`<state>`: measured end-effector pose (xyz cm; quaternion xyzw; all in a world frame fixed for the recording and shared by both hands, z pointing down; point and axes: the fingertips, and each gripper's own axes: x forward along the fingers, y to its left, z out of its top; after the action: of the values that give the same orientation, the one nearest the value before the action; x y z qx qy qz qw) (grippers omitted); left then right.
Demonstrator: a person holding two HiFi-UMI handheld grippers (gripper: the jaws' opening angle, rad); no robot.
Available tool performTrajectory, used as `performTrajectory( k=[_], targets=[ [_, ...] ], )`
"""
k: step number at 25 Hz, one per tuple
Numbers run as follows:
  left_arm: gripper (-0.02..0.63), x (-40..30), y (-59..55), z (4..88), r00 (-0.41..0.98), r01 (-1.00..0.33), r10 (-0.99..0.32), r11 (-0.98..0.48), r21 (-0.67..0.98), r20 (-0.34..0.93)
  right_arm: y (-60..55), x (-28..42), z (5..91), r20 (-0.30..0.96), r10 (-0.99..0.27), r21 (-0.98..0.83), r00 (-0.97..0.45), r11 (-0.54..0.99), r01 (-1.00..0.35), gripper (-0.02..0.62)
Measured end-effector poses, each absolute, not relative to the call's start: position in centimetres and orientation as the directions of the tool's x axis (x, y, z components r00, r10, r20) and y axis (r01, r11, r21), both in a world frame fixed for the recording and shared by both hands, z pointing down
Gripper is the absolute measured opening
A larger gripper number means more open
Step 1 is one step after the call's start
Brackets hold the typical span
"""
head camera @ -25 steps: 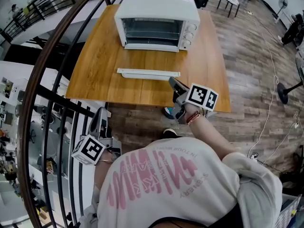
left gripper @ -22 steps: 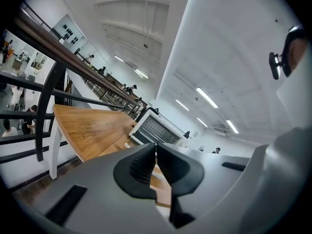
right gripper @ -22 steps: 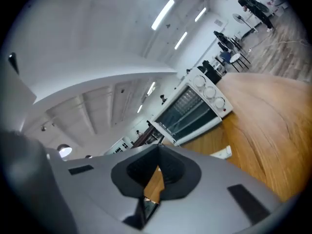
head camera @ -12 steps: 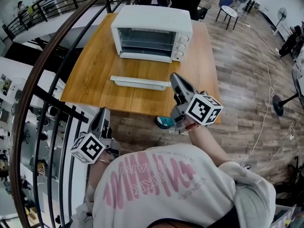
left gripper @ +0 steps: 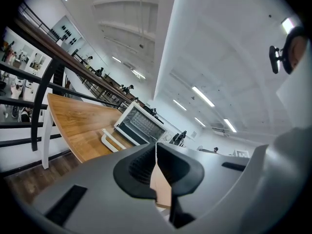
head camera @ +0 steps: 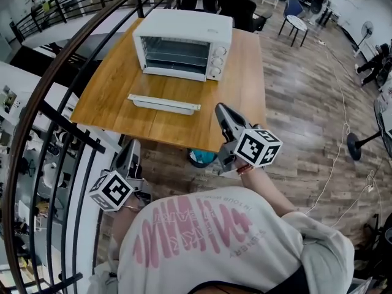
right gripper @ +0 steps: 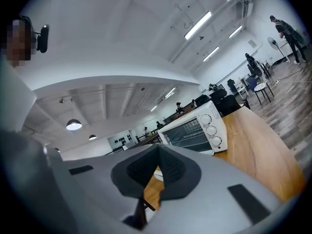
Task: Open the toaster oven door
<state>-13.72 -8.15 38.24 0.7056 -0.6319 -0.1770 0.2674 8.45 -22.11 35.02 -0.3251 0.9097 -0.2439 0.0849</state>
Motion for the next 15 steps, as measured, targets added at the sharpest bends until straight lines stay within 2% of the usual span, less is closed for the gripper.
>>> performTrajectory(
  k=[15],
  targets=[
    [0.025,-7.0,-2.1,39.7,0.01,-0.798,-0.994,0.057,0.599,0.107,-19.2,13.8,37.7,0.049,-0.541,-0.502,-0.84,0.714,-0.489,0.005]
  ],
)
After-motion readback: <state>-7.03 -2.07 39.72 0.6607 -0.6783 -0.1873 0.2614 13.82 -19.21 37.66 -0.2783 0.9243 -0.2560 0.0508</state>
